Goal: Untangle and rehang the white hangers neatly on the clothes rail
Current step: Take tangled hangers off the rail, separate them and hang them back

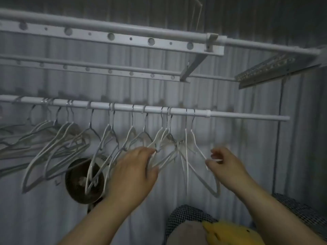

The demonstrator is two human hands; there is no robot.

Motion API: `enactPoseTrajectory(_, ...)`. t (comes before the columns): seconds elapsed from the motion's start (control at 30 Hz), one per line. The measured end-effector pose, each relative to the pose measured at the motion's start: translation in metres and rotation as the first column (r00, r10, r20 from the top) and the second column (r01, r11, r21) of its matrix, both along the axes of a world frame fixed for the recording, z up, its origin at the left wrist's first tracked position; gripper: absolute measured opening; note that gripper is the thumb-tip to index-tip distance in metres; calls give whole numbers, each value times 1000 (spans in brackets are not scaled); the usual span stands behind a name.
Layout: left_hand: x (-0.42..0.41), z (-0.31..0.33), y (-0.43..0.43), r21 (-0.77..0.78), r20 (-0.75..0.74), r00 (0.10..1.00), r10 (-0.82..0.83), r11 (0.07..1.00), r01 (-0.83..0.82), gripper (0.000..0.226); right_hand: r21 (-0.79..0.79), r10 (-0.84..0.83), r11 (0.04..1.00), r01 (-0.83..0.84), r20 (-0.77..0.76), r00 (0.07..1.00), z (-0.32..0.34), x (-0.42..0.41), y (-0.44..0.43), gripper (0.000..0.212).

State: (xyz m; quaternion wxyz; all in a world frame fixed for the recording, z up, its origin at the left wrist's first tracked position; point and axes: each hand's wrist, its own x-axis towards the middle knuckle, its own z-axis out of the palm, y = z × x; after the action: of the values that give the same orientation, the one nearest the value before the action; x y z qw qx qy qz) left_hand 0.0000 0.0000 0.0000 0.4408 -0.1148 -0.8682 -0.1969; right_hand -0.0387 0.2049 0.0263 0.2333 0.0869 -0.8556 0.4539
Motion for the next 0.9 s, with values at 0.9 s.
enactPoseTrajectory(0.9, -40, -17, 7, 139, -101, 991, 88, 988, -74, 41, 121, 78, 989, -91, 105, 991, 9, -79, 0, 32)
